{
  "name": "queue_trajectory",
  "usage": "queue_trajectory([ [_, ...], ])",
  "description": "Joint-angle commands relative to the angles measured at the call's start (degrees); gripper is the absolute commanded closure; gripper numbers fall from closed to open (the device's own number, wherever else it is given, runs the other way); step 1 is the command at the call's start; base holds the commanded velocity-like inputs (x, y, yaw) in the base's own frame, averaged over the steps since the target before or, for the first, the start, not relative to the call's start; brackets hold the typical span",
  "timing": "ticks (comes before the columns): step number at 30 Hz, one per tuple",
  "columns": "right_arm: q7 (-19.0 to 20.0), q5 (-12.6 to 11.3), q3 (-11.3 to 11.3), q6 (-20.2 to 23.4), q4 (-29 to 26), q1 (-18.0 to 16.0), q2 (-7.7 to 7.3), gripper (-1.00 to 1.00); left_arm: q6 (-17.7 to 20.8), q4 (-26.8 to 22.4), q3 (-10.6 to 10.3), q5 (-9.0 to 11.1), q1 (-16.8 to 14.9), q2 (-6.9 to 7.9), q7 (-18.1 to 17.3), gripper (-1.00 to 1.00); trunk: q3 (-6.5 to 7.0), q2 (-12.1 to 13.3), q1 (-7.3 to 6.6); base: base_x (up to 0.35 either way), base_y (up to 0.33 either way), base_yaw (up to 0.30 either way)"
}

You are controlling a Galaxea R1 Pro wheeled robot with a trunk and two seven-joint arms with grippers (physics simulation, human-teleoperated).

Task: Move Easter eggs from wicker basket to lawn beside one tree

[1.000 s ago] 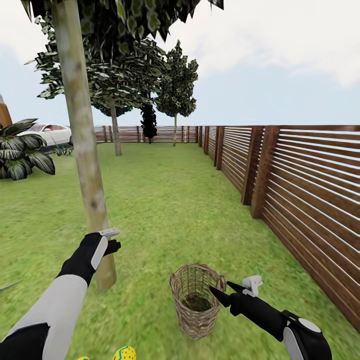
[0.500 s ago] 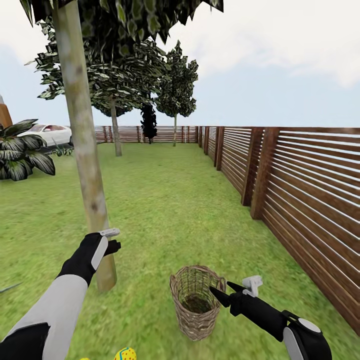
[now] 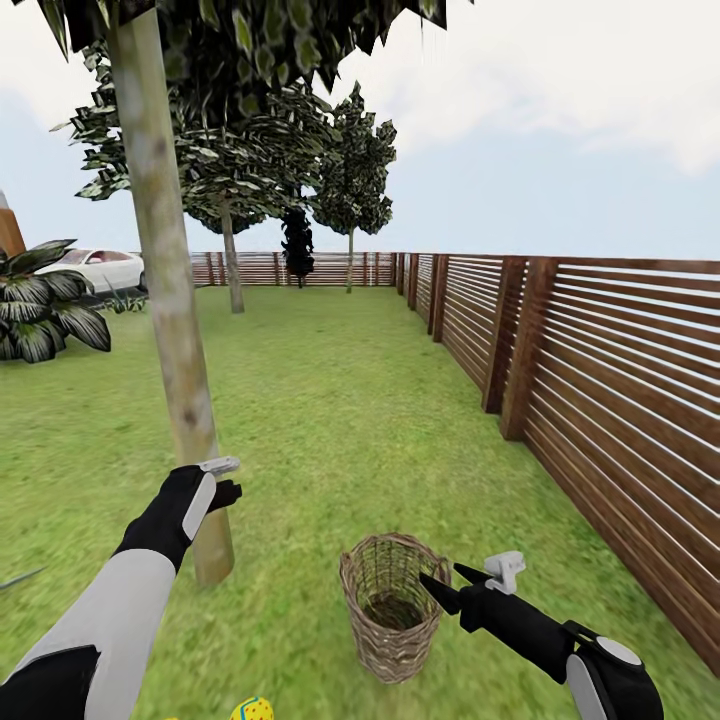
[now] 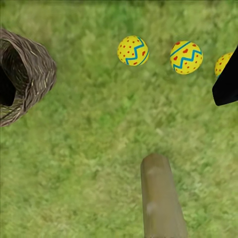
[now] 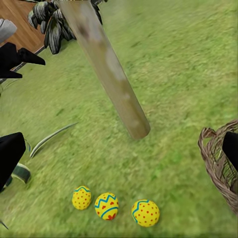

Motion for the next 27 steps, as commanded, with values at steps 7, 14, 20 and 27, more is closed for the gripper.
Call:
queue_trajectory([
  [7,0.1,-0.4,-0.1,0.4,0.0,0.0,0.0,-1.0,0.2,-0.1,0.0,0.6,0.0,0.0,0.4,-1.0,1.18,2.8,-1.54,0.0,0.0,0.0],
  [14,0.1,-0.3,-0.1,0.4,0.0,0.0,-0.08,-1.0,0.2,-0.1,0.0,0.6,0.0,-0.41,0.4,-1.0,2.43,5.6,-3.07,0.0,0.0,0.0],
  [20,0.1,-0.3,-0.1,0.4,0.0,0.0,-0.09,-1.0,0.2,-0.2,0.0,0.6,0.0,-0.61,0.2,-1.0,3.51,8.0,-4.39,0.0,0.0,0.0],
  [27,0.1,-0.4,-0.7,0.4,0.0,0.0,-0.22,-1.0,0.2,0.2,-0.1,0.5,0.0,-0.61,0.3,-1.0,4.77,10.8,-5.93,0.0,0.0,0.0],
])
